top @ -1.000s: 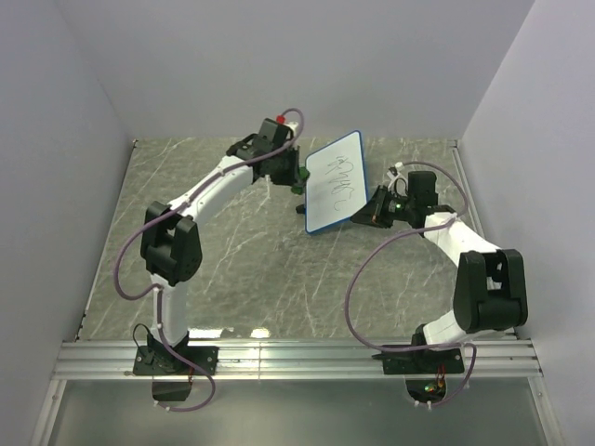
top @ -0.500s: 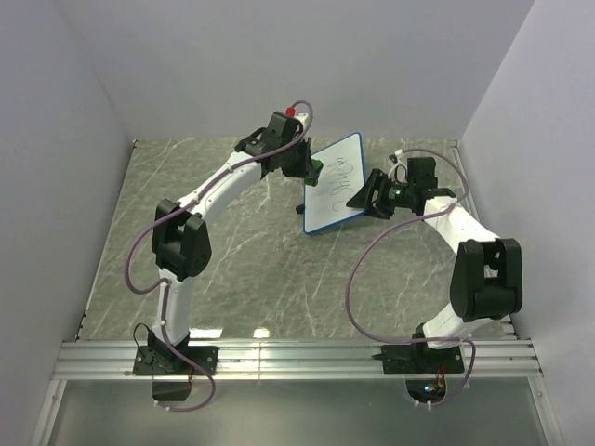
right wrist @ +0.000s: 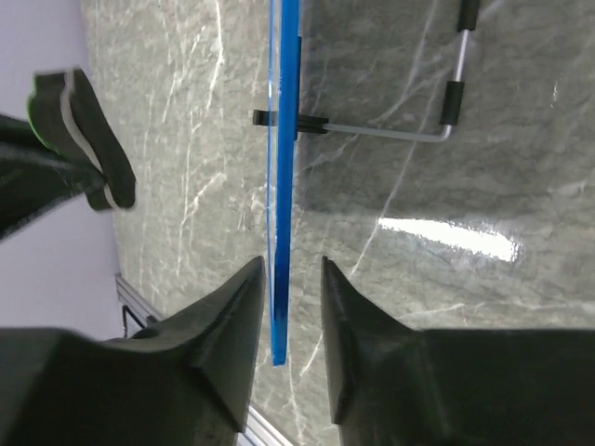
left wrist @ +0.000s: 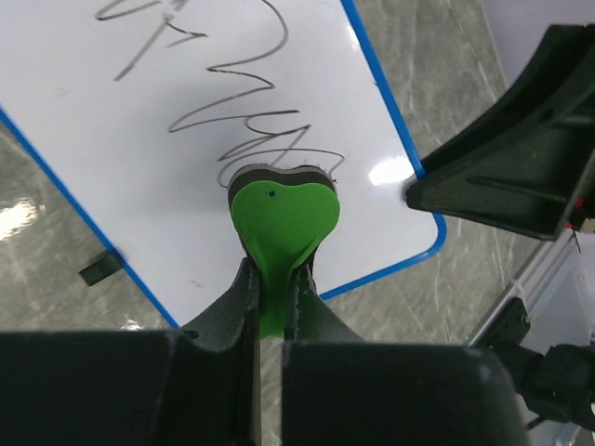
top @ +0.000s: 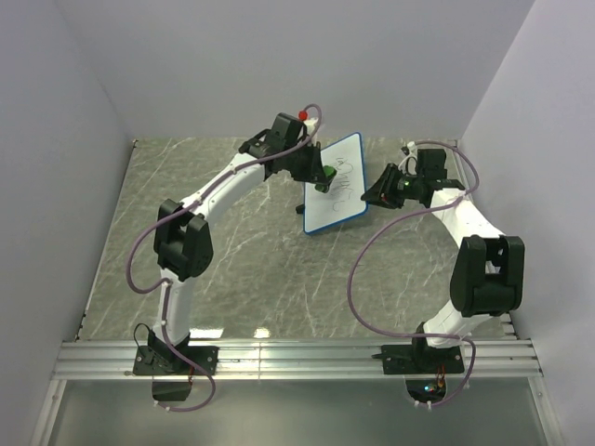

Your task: Erase the whiteboard

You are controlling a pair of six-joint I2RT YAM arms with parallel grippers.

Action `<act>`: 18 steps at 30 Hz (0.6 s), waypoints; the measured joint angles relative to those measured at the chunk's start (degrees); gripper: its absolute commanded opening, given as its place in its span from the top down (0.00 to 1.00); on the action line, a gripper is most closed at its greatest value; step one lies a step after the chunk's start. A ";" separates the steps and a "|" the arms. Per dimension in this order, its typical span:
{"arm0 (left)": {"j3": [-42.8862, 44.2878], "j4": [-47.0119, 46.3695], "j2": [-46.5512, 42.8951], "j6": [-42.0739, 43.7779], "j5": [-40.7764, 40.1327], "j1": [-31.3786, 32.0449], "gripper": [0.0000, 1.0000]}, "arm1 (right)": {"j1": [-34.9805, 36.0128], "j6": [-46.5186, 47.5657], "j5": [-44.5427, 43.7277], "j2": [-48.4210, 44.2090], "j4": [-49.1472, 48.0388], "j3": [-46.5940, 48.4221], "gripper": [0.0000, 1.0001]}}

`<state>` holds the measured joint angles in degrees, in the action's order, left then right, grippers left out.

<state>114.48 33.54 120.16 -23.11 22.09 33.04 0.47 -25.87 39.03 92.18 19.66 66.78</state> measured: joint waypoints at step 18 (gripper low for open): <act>2.99 -1.75 7.06 0.74 9.73 1.79 1.00 | 0.15 -0.46 1.53 3.06 0.83 2.25 0.92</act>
<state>117.47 31.79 127.22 -22.37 31.81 34.83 0.62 -26.33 40.56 95.24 20.49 69.04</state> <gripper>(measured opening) 0.083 0.113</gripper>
